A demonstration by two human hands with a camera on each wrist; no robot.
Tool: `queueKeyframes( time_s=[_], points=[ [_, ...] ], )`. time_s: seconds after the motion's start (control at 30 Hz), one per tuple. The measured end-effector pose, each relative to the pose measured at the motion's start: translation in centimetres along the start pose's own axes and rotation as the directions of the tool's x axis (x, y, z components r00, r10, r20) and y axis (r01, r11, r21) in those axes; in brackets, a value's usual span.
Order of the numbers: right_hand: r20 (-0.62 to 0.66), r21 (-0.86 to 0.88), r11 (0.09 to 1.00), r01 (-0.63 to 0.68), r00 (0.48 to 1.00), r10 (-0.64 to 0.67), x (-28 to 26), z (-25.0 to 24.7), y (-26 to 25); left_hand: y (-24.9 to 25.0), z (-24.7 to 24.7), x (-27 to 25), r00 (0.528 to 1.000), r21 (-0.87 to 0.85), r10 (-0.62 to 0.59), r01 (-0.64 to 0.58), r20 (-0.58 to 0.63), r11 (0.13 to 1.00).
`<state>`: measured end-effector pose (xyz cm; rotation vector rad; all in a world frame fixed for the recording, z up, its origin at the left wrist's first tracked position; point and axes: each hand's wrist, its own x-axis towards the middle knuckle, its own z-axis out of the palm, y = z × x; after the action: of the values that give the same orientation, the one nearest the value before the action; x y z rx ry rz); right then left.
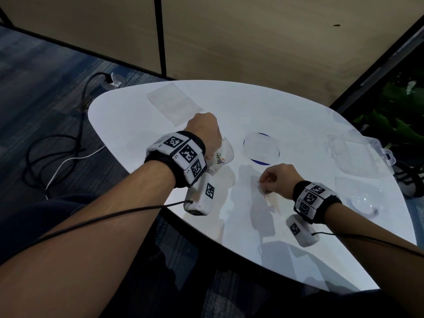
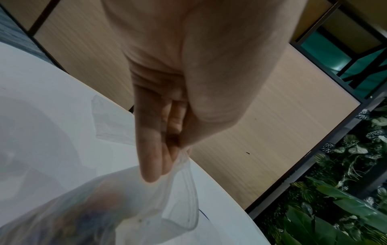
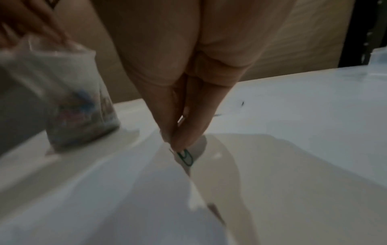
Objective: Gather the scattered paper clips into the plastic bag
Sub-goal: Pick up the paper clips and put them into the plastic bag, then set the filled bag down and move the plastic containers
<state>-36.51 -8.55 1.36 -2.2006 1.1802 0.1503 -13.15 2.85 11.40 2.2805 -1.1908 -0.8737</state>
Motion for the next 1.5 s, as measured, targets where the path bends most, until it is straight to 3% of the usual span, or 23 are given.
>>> queueKeyframes(
  time_s=[0.07,0.17,0.27,0.33,0.4,0.47,0.53,0.63,0.73,0.8,0.9,1.03,1.17,1.5],
  points=[
    [-0.028,0.257,0.966,0.0,1.0,0.008,-0.3,-1.1,-1.9,0.1,0.0,0.1,1.0,-0.007,0.001,-0.001,-0.002,1.0],
    [-0.042,0.632,0.772,0.065,0.998,-0.05,-0.9,-2.2,-5.8,0.2,0.2,0.2,1.0,-0.009,0.004,-0.004,0.004,1.0],
    [-0.134,0.713,0.68,0.17,0.985,-0.105,-1.2,-2.3,-9.2,0.3,0.5,0.1,1.0,-0.021,0.011,-0.011,0.008,1.0],
    [-0.212,0.624,0.743,0.243,0.967,-0.138,-1.1,-1.8,-10.4,0.4,0.7,0.1,1.0,-0.031,0.021,-0.02,0.009,0.999],
    [-0.283,0.43,0.848,0.311,0.938,-0.201,-0.9,-1.0,-10.8,0.4,0.8,0.0,1.0,-0.055,0.025,-0.024,0.017,0.998],
    [-0.296,0.248,0.896,0.367,0.91,-0.291,-0.9,-0.4,-11.0,0.1,0.8,0.1,0.999,-0.075,0.029,-0.027,0.022,0.997],
    [-0.251,0.132,0.891,0.435,0.884,-0.394,-1.1,-0.1,-11.2,-0.1,0.7,0.2,0.999,-0.093,0.034,-0.032,0.02,0.995],
    [-0.087,-0.082,0.845,0.528,0.841,-0.534,-1.8,0.0,-11.2,-0.5,0.5,0.3,0.997,-0.106,0.061,-0.056,0.041,0.993],
    [0.02,-0.309,0.789,0.531,0.833,-0.553,-2.2,-0.1,-11.0,-0.5,0.7,0.0,0.99,-0.124,0.104,-0.092,0.098,0.988],
    [-0.049,-0.281,0.816,0.504,0.842,-0.537,-2.4,-0.3,-10.8,-0.5,0.6,-0.2,0.987,-0.131,0.132,-0.12,0.088,0.984],
    [-0.256,-0.09,0.881,0.464,0.844,-0.471,-2.4,-0.8,-10.7,-0.8,-0.2,-0.2,0.984,-0.138,0.157,-0.144,0.089,0.98],
    [-0.391,0.058,0.905,0.421,0.844,-0.367,-2.4,-1.3,-10.9,-1.2,-0.7,-0.8,0.945,0.087,0.256,-0.278,0.204,0.957],
    [-0.403,0.11,0.906,0.409,0.851,-0.336,-1.8,-1.0,-11.1,-1.6,-0.1,-0.7,0.946,0.15,0.298,-0.316,0.127,0.937],
    [-0.203,-0.314,0.854,0.415,0.849,-0.487,0.4,-1.0,-11.7,-3.0,0.3,0.1,0.966,0.151,0.252,-0.257,0.049,0.955]
  ],
)
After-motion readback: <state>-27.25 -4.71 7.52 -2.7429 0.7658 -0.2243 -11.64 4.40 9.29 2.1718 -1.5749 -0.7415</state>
